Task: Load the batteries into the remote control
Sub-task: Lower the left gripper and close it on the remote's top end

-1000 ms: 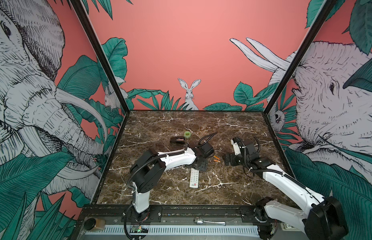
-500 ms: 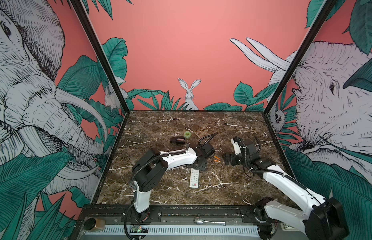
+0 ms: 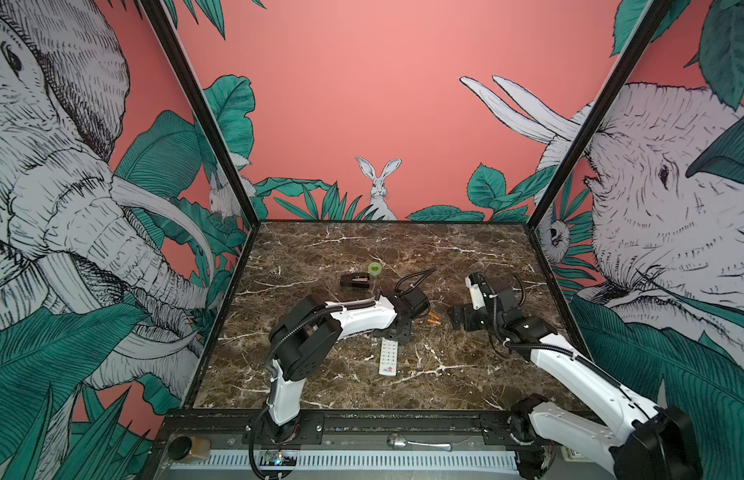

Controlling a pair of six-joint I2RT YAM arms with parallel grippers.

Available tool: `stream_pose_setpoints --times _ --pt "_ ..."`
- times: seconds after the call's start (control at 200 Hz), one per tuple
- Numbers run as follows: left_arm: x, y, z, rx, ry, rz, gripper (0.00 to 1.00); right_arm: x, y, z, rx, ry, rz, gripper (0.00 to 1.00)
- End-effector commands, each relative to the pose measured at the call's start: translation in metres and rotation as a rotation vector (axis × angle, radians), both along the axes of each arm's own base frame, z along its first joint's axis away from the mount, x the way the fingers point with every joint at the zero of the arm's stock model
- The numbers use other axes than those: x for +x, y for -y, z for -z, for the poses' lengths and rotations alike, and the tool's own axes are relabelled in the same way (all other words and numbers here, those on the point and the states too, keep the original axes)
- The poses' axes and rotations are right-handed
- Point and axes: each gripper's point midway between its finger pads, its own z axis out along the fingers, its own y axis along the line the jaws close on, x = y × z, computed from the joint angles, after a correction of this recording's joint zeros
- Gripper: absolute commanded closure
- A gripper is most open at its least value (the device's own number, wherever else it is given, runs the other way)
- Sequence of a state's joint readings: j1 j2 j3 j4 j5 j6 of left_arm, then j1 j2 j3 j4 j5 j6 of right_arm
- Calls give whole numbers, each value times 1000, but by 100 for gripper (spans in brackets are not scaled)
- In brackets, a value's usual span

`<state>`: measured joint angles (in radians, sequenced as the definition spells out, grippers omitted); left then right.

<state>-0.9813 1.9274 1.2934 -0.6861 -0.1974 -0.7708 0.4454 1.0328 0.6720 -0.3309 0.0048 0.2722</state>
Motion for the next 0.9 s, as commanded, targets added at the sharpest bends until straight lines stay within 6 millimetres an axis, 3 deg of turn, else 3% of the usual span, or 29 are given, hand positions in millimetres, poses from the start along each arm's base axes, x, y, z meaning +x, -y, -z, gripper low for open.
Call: stream_pose_setpoints --times 0.0,0.505,0.705,0.895 --pt "1 1 -4 3 16 -25 39 0 4 -9 -24 25 5 1" --pt "0 -5 -13 -66 72 -56 64 5 -4 -11 -2 -14 3 1" --pt "6 -5 -30 -153 130 -23 71 7 -13 -15 63 -9 1 2" --pt "16 -10 -60 -311 207 5 77 2 -14 -26 145 59 10 2"
